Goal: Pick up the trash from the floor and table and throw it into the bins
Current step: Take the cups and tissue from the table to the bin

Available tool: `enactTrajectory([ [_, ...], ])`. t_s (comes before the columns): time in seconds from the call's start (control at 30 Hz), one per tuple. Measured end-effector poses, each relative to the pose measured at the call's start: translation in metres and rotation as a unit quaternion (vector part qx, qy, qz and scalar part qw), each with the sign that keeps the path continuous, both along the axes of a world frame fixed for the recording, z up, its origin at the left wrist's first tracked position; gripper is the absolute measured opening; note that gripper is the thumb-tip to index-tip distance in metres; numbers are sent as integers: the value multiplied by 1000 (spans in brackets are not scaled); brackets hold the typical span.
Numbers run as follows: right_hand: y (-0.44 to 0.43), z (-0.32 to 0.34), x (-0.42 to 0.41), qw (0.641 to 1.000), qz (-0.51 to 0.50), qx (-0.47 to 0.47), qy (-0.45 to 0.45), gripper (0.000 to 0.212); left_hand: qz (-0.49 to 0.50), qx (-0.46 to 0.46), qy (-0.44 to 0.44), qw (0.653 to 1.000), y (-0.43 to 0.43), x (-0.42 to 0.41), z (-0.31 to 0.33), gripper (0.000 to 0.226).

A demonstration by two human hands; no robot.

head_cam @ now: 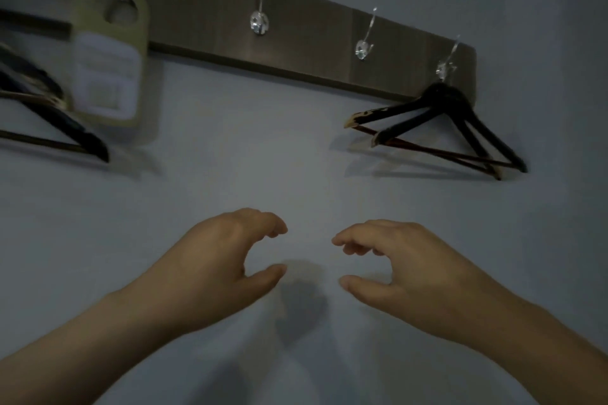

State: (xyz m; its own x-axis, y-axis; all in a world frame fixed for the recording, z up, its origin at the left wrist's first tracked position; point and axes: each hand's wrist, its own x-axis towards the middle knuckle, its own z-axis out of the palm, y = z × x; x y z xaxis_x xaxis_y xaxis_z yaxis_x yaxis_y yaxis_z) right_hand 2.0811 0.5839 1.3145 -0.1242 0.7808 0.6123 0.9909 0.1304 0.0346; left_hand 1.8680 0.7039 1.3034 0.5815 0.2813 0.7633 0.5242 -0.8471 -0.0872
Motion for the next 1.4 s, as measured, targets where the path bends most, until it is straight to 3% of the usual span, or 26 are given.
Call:
enactTrajectory([
  [0.1,18,-7,-7,997,72,-14,-5,41,72,-18,7,997,-16,-23,-10,45],
  [0.27,41,-14,-52,984,175,-8,-7,41,194,-31,32,980,-48,-87,-15,43],
  [0.6,26,-6,-244,917,398,-3,-11,43,390,-30,-4,920,-155,-263,-19,46],
  [0.77,-11,-12,-368,868,497,-5,-2,42,495,-24,-9,869,-244,-370,-20,46],
  [1.1,-121,-42,-637,754,656,-41,8,44,657,-102,-26,747,-433,-566,-42,43],
  [1.4,-146,-60,-798,693,719,-50,-33,44,725,-113,-52,678,-486,-693,-69,50],
])
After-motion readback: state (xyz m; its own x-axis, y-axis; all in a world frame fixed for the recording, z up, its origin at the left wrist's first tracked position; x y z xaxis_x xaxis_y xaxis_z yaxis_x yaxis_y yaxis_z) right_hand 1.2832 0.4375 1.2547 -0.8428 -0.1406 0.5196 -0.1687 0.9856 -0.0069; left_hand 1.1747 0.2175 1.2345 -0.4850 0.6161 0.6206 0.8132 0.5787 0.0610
